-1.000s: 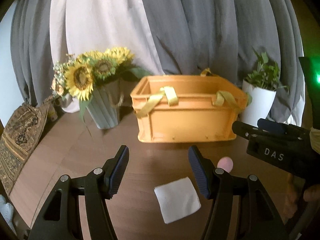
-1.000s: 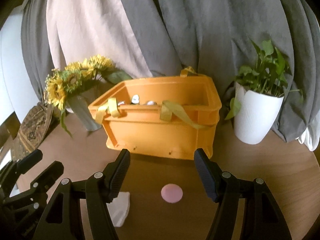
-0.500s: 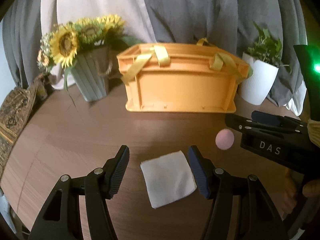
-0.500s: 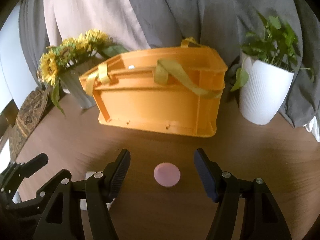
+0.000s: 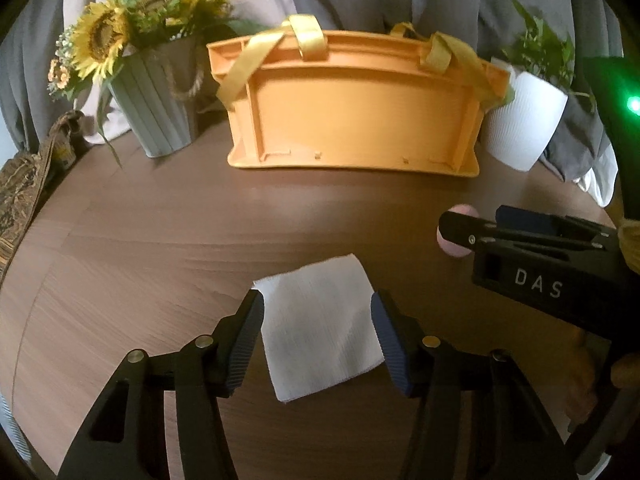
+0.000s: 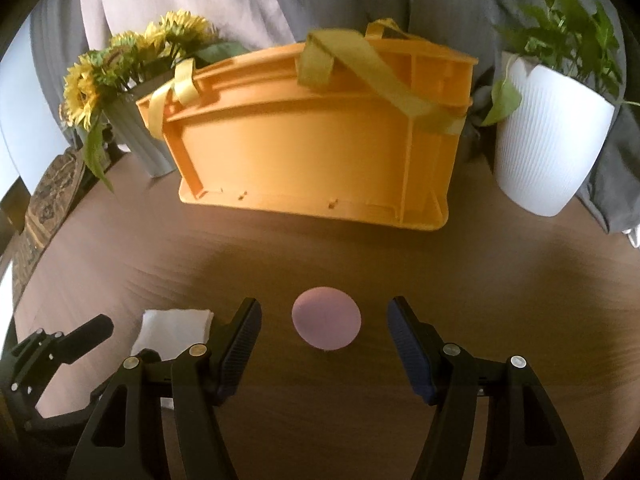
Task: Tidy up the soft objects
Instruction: 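Grasp white cloth with left tool while right tool grasps pink egg sponge, then lift the white cloth and pink egg and carry both over the crate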
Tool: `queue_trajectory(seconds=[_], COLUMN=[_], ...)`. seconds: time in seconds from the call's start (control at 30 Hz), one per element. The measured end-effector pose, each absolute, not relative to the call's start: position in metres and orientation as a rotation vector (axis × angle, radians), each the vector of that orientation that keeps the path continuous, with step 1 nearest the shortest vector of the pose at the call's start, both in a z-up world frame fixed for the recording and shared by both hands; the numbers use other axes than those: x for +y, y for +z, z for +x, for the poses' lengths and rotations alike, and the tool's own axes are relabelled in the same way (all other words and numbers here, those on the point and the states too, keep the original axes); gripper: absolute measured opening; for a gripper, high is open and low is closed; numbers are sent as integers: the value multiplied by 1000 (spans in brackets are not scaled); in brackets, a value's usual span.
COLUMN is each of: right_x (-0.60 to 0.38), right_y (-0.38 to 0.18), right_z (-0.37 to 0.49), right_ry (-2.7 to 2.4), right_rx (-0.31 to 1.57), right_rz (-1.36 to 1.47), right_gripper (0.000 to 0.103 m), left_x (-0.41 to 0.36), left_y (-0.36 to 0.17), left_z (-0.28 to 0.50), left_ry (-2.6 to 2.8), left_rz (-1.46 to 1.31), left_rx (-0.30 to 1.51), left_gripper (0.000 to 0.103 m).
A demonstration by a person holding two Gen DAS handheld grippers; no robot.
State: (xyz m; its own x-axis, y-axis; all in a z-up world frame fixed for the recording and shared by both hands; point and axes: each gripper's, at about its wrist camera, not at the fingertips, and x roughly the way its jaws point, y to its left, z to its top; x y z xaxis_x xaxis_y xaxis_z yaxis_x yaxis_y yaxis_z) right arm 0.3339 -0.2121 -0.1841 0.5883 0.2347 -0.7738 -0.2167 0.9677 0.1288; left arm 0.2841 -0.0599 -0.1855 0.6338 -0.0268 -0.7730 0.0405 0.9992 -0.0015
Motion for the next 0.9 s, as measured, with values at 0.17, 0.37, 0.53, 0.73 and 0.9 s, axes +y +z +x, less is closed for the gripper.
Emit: queue_trajectory(seconds=[0.17, 0.37, 0.53, 0.73, 0.9], right_x=[-209, -203, -199, -199, -201], right_y=[-192, -200, -206, -207, -206], right_z=[338, 342, 345, 345, 341], right_ry=[264, 265, 268, 257, 256], right_rx=[920, 932, 943, 945, 947], right_rz=[12, -5, -17, -23, -14], right_gripper=[63, 59, 52, 41, 40], left_x=[-60, -55, -56, -57, -56], left_y=[-196, -206, -205, -204, -201], left_z=[289, 294, 293, 294, 294], left_ry=[-41, -36, -54, -74, -81], left_rz=[16, -3, 14, 24, 13], left_rx=[912, 947, 935, 935, 934], left_gripper=[50, 45, 27, 10, 8])
